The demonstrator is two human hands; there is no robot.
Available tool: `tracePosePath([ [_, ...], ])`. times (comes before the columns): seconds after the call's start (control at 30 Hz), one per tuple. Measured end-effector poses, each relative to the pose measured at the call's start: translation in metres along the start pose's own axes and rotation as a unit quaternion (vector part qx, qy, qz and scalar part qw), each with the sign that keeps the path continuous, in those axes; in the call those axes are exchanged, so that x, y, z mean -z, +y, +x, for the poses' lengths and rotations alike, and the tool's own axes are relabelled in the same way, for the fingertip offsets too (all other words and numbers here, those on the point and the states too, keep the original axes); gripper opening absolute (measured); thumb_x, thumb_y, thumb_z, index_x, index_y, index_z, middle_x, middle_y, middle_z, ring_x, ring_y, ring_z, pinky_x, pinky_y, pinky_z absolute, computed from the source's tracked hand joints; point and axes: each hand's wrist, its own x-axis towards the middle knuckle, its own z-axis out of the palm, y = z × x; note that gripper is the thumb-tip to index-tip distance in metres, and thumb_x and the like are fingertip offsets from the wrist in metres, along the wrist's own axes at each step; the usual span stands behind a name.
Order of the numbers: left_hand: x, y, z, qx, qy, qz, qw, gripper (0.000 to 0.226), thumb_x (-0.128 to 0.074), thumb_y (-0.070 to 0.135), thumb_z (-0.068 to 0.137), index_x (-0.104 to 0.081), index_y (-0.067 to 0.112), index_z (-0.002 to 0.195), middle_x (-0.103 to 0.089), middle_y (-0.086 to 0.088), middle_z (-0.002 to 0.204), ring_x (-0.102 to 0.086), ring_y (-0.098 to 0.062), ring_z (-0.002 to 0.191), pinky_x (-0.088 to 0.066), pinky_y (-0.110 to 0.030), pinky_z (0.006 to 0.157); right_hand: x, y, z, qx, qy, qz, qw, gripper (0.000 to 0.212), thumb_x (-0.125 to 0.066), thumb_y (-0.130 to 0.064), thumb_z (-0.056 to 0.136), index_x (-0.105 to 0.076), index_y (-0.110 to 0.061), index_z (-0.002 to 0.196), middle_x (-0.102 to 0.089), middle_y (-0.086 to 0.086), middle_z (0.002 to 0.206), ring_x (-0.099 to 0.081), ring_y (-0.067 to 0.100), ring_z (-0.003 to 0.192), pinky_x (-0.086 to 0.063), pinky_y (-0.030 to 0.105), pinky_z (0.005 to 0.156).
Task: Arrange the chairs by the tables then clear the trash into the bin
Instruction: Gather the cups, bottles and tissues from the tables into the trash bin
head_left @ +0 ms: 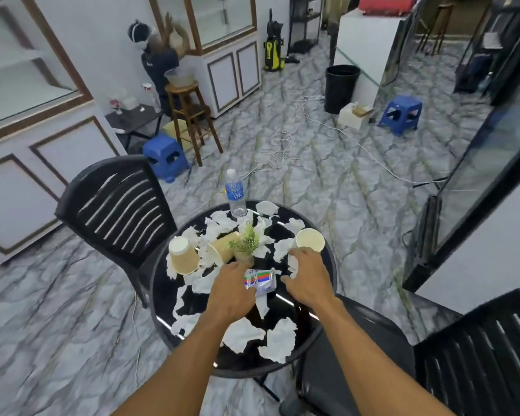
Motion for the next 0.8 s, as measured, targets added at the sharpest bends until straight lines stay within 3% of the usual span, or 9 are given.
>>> tracePosePath([
  [0.07, 0.006, -0.002, 0.021, 0.004, 0.008, -0.014, 1.000, 0.047, -0.061, 0.024, 0.080, -0.058, 0.024, 0.127, -0.058, -0.003, 0.125, -0.049, -0.024, 0.122, -0.045, -0.038, 0.095, -0.001, -0.003, 0.023, 0.008, -0.006, -0.002, 1.000, 0.069, -0.075, -0.028, 0.081, -0.047, -0.016, 0.143, -0.042, 0.003, 0.145, -0.032, 0.020, 0.138, -0.034, 0.033, 0.112],
  [0.17, 0.012, -0.006, 0.055, -0.001, 0.020, -0.011, 1.000, 0.056, -0.062, 0.026, 0.084, -0.053, 0.017, 0.138, -0.054, -0.004, 0.140, -0.042, -0.023, 0.133, -0.038, -0.036, 0.108, -0.006, -0.007, 0.058, 0.022, -0.011, -0.023, 0.999, 0.071, -0.076, -0.030, 0.080, -0.047, -0.016, 0.144, -0.040, 0.006, 0.148, -0.028, 0.022, 0.141, -0.031, 0.037, 0.115],
  [0.3, 0.022, -0.020, 0.103, 0.008, 0.011, -0.021, 1.000, 0.066, -0.063, 0.028, 0.080, -0.049, 0.015, 0.143, -0.050, -0.006, 0.145, -0.036, -0.021, 0.138, -0.035, -0.036, 0.112, -0.008, -0.006, 0.101, 0.002, 0.000, -0.094, 0.996, 0.072, -0.074, -0.032, 0.076, -0.048, -0.016, 0.142, -0.042, 0.007, 0.145, -0.029, 0.024, 0.139, -0.032, 0.042, 0.113],
  [0.47, 0.028, -0.048, 0.149, 0.027, -0.029, -0.032, 0.999, 0.069, -0.062, 0.021, 0.078, -0.047, 0.018, 0.144, -0.047, -0.004, 0.147, -0.032, -0.019, 0.140, -0.031, -0.033, 0.113, -0.016, -0.001, 0.134, -0.133, -0.015, -0.198, 0.971, 0.075, -0.073, -0.045, 0.070, -0.046, -0.024, 0.138, -0.040, 0.006, 0.144, -0.023, 0.031, 0.140, -0.034, 0.058, 0.106],
  [0.53, 0.029, -0.062, 0.165, 0.034, -0.032, -0.024, 0.999, 0.065, -0.062, 0.017, 0.076, -0.051, 0.019, 0.140, -0.052, -0.003, 0.141, -0.038, -0.021, 0.134, -0.036, -0.035, 0.110, -0.020, 0.001, 0.144, -0.199, -0.026, -0.206, 0.958, 0.079, -0.073, -0.049, 0.065, -0.045, -0.025, 0.135, -0.037, 0.008, 0.145, -0.021, 0.034, 0.140, -0.035, 0.064, 0.102],
  [0.63, 0.036, -0.081, 0.185, 0.076, -0.034, 0.002, 0.996, 0.063, -0.052, 0.024, 0.065, -0.059, 0.022, 0.128, -0.062, -0.003, 0.124, -0.051, -0.025, 0.118, -0.049, -0.041, 0.094, -0.030, 0.004, 0.154, -0.274, -0.030, -0.188, 0.942, 0.082, -0.074, -0.050, 0.063, -0.043, -0.022, 0.134, -0.032, 0.013, 0.146, -0.025, 0.038, 0.138, -0.039, 0.064, 0.097],
  [0.8, 0.035, -0.108, 0.206, 0.090, -0.127, 0.048, 0.987, 0.079, -0.056, 0.029, 0.062, -0.050, 0.025, 0.140, -0.066, -0.002, 0.112, -0.060, -0.026, 0.107, -0.055, -0.042, 0.086, -0.040, 0.008, 0.161, -0.312, -0.014, -0.173, 0.934, 0.069, -0.076, -0.041, 0.070, -0.047, -0.019, 0.129, -0.042, 0.014, 0.136, -0.042, 0.037, 0.127, -0.047, 0.054, 0.097],
])
